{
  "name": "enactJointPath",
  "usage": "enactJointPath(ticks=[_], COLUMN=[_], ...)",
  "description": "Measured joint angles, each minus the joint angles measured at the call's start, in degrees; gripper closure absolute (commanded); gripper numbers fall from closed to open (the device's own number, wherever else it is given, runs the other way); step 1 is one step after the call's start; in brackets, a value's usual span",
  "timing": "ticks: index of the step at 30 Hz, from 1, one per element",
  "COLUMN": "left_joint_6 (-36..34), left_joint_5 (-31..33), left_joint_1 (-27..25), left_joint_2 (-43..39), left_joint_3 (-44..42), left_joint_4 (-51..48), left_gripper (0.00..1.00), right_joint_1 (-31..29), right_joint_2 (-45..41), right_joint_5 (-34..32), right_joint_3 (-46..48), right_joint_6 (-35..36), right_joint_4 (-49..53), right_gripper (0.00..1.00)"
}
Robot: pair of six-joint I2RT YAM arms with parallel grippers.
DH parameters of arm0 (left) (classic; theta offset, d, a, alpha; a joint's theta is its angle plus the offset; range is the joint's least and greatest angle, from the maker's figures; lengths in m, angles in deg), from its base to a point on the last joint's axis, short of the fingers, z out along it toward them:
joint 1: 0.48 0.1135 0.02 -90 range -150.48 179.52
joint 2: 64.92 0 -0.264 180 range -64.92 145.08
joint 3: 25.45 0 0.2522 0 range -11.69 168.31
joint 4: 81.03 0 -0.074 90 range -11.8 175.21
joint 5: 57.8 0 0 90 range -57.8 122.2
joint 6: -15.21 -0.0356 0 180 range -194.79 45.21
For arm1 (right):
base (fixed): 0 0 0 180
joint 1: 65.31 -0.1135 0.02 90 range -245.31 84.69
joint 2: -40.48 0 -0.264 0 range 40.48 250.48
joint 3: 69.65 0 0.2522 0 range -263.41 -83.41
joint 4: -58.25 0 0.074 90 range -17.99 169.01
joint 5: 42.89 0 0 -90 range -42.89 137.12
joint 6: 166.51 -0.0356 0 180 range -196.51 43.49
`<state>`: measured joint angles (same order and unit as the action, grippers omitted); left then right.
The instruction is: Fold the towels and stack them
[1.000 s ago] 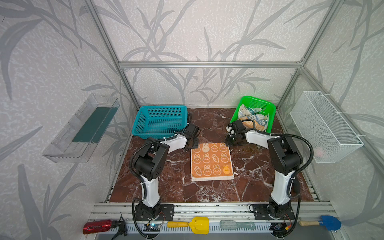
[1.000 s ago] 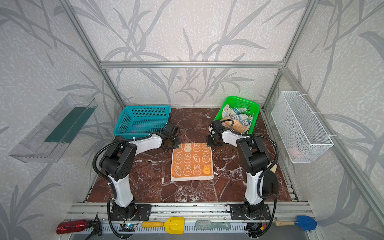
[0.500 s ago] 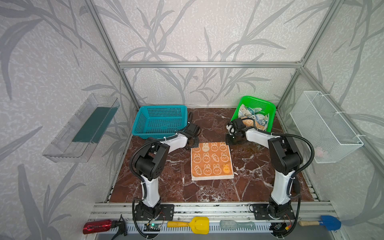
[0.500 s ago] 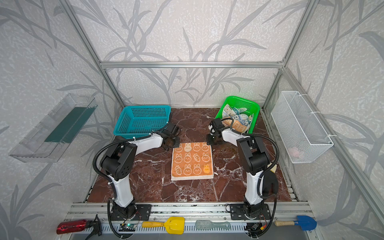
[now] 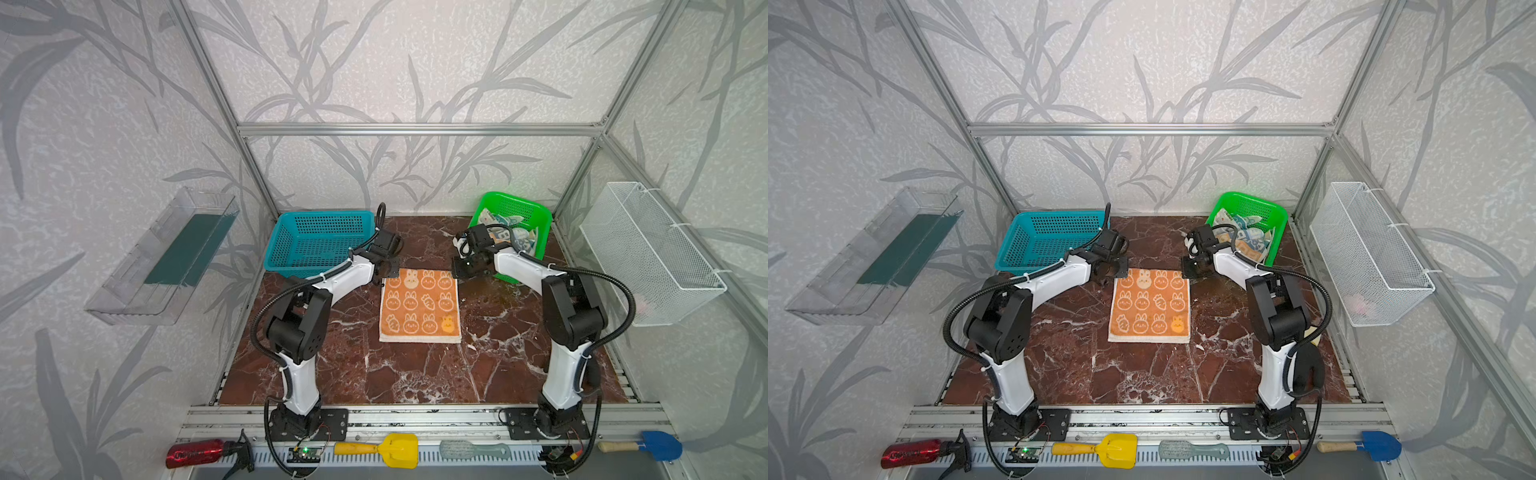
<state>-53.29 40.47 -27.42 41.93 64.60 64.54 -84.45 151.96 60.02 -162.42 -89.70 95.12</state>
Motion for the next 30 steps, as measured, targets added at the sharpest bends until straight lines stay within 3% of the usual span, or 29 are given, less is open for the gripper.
enactJointPath(ticks=[8, 18, 30], left_joint_6=[0.2, 3.5, 9.0], left_joint_5=[0.4, -4.6, -6.9], left_joint_1=[-0.3, -0.5, -5.5], left_joint_2=[-8.4, -16.9, -17.9], left_joint_3=[-6.8, -19.5, -29.4], left_joint_4=[0.6, 3.5, 6.6], left_gripper=[1.00, 1.00, 1.00], right_joint_1=[-0.1, -4.0, -6.4], right_joint_2=[-8.4, -19.0, -19.1], right_joint_5=[1.2, 2.6, 2.3], right_joint_3=[7.1, 21.2, 30.3], right_joint_6=[-0.5, -2.6, -6.5], right_joint_4=[-0.5, -2.3, -5.0], right_gripper=[1.00, 1.00, 1.00])
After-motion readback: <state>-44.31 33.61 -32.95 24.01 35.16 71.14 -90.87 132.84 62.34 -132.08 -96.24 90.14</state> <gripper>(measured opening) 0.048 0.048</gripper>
